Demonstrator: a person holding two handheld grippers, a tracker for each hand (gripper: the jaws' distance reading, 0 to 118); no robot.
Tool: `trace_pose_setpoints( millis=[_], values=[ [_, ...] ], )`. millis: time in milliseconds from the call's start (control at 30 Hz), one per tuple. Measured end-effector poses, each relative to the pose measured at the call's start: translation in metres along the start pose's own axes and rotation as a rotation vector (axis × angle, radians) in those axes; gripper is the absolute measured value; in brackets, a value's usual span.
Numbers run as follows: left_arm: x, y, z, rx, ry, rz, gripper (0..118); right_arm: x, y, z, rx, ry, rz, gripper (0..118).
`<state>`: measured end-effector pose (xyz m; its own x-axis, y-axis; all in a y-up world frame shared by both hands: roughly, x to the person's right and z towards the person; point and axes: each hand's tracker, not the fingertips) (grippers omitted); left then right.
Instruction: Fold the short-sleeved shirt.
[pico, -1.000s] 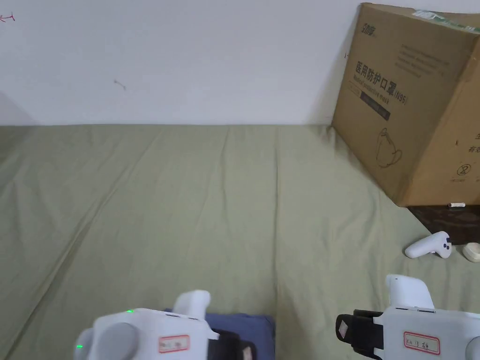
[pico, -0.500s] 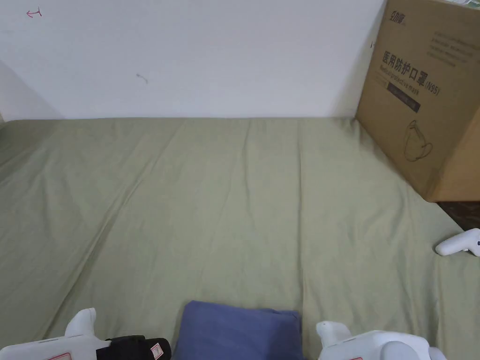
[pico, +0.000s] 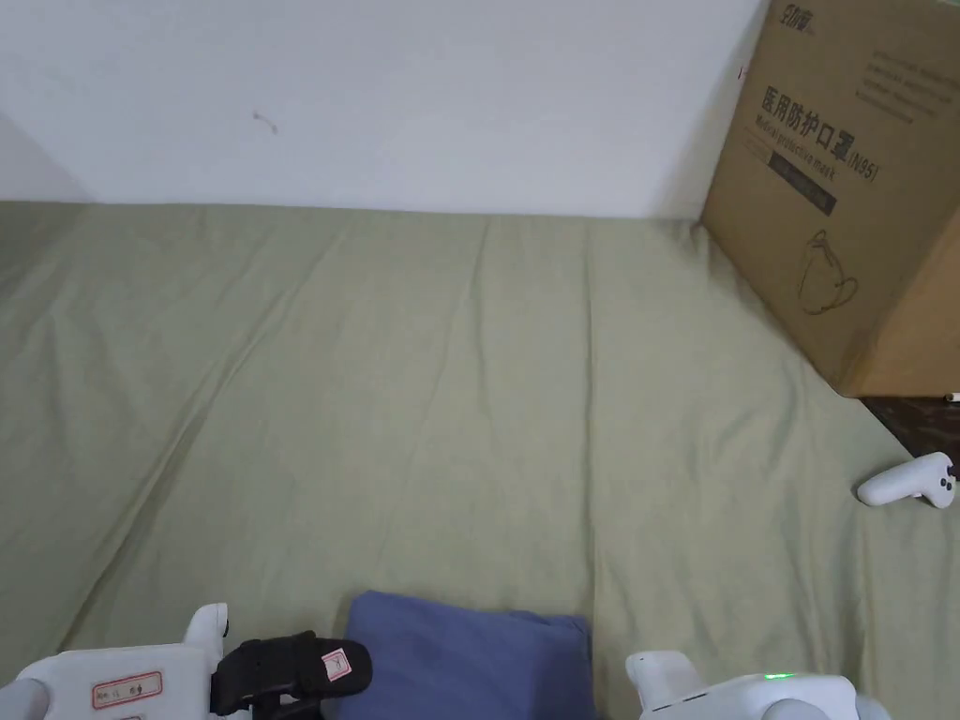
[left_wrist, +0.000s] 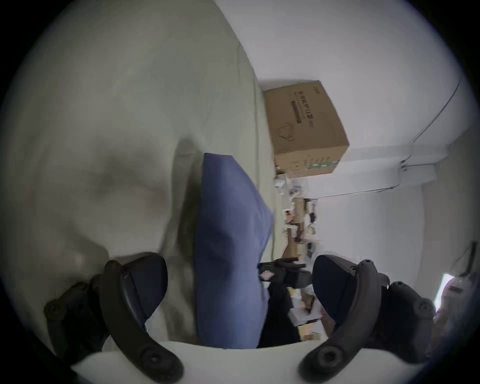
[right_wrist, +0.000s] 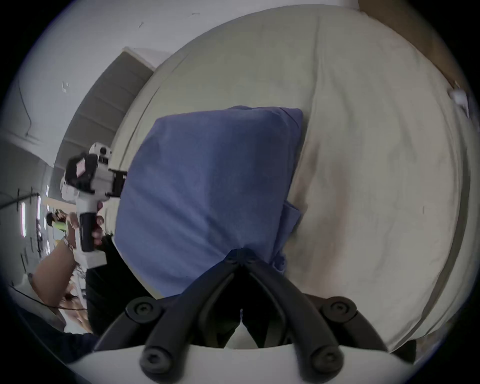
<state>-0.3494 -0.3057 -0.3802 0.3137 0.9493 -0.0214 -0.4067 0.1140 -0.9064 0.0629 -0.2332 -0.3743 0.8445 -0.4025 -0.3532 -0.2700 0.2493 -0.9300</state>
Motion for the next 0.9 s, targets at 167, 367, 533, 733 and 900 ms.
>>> trace_pose_setpoints(
  millis=[167, 367, 533, 733, 900],
  values=[
    [-0.011, 0.01, -0.03, -0.124, -0.089, 0.07, 114, -0.001, 0.0, -0.007, 0.001, -0.027, 0.027, 0],
    [-0.012, 0.003, -0.067, -0.177, 0.013, 0.018, 59, 0.012, -0.005, -0.01, 0.021, 0.003, -0.019, 0],
    [-0.012, -0.01, -0.066, -0.122, 0.066, -0.047, 21, 0.013, -0.009, -0.007, 0.041, 0.027, -0.061, 0],
    [0.03, -0.02, -0.046, -0.085, 0.153, -0.186, 19, 0.004, -0.006, 0.018, 0.088, 0.035, -0.118, 0],
    [0.075, -0.009, 0.015, -0.028, 0.22, -0.347, 19, -0.009, 0.003, 0.063, 0.21, 0.021, -0.095, 0]
  ],
)
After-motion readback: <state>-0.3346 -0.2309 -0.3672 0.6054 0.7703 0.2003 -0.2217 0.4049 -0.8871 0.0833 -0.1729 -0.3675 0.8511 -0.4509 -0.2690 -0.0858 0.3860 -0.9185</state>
